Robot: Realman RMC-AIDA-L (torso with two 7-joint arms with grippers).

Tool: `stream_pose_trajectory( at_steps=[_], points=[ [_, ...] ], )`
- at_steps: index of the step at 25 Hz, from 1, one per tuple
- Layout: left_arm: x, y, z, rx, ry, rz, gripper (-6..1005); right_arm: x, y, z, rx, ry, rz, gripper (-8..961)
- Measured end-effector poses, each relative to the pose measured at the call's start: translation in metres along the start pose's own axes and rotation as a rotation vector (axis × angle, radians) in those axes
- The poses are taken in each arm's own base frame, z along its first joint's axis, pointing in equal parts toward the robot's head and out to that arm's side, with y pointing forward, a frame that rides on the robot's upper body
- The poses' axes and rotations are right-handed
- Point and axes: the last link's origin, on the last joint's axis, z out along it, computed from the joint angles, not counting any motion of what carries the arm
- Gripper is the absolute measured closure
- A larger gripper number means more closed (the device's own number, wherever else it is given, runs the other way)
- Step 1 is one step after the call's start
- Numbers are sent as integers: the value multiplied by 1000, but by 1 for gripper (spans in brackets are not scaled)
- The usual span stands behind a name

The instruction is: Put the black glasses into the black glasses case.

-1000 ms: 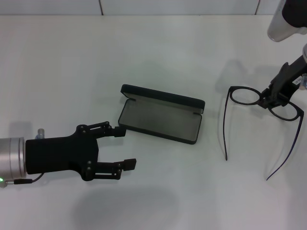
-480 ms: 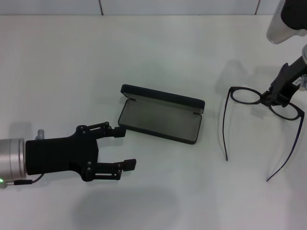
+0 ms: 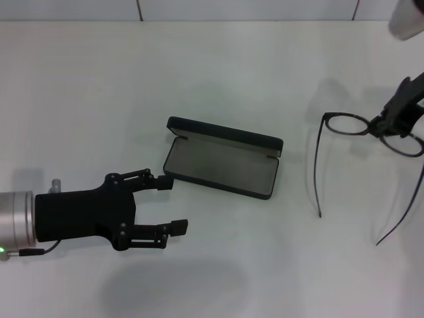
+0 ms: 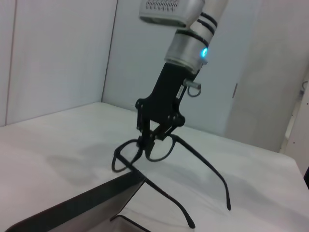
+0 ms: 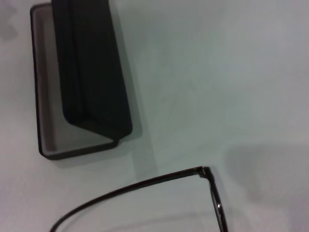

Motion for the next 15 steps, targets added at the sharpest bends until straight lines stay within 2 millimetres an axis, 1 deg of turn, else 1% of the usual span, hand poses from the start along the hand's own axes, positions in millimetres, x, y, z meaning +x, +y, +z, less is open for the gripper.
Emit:
stream_pose_trajectory(
  at_steps=[4,6,12,15],
  points=[
    [0,0,-1,3,4,-3,132,7,-6,-17,-2,-51,45,877],
    [0,0,-2,11,9,-7,132,9,-8,-22,-9,-79,58,877],
    [0,-1,-4,18,14,-13,133,12,-8,-23,-21,-106,67,887],
    [0,-1,-5,22,19,-19,133,14,-10,-29,-24,-157,107,887]
  ],
)
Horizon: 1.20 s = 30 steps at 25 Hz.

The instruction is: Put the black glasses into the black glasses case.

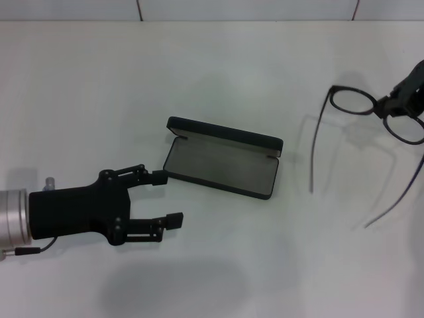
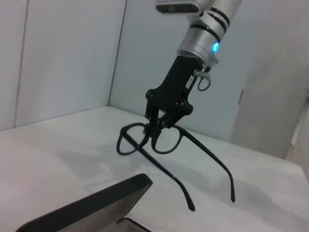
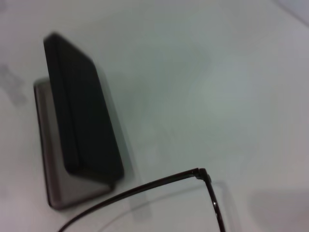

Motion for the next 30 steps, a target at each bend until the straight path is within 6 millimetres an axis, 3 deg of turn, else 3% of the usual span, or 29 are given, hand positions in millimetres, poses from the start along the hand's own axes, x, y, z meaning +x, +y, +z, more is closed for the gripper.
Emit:
stream_pose_trajectory(
  at_steps=[10,18,23,30],
  points=[
    [0,-2,-4,22,19,-25,134,7,15,-20,-106,-228,91,887],
    [0,-4,-5,23,18,-29,135,12,37,-15,-111,-313,-14,887],
    [1,-4,-6,37,33,-34,136,17,43,-22,-127,-480,-21,887],
    [7,-5,-17,100,135,-50,137,47,43,-26,-83,-740,79,887]
  ],
)
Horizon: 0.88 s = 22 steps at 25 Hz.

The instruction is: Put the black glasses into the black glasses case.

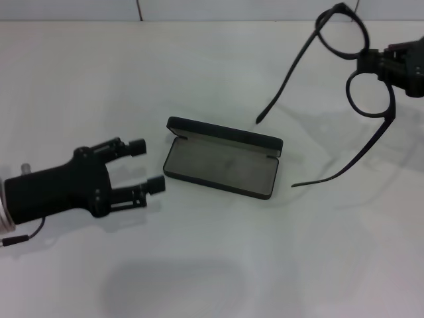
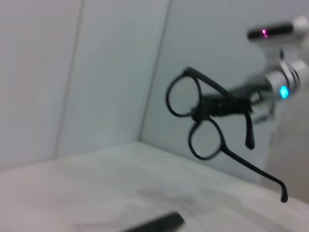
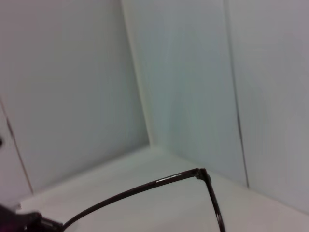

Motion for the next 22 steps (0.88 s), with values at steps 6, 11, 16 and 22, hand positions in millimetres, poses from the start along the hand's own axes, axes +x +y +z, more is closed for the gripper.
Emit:
stream_pose_trajectory(
  at_steps=[6,11,16,22],
  points=[
    [9,-2,4,53,110,-30,138,25,3,5,-23,-149,41,887],
    [26,-6,9,41,213,-136,139,40,9,21,-55,-180,1,886],
    [36,-11,7,31,278,-233,142,48,16,31,-78,-206,-52,886],
    [40,-6,11,-6,328,-179,145,54,21,49,-105,-206,-55,886]
  ],
)
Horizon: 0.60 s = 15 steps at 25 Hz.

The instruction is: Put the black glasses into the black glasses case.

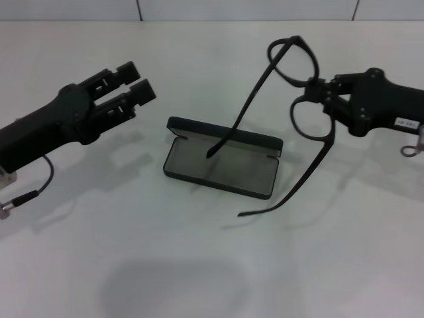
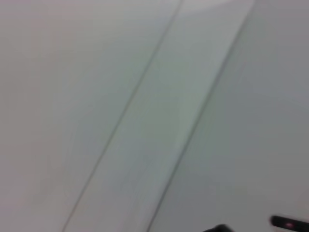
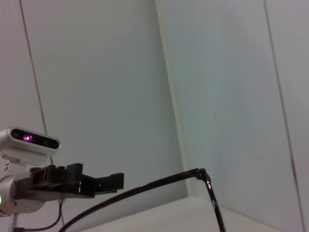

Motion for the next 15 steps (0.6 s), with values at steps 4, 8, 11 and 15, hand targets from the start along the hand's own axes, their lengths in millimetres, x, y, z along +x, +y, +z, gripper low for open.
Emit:
stream_pose_trajectory(
  at_steps=[4,8,11,15],
  points=[
    [6,5,8,-81,23,38,215,0,2,11,-30,-1,37,886],
    [15,13,17,-202,17,56,353,-2,7,18,-79,-5,74,886],
    [19,26,26,-356,-22,100,466,-4,12,18,-112,-20,83,886],
    [15,35,38,-473,-99,133,637,-6,20,16,-167,-38,91,886]
  ],
)
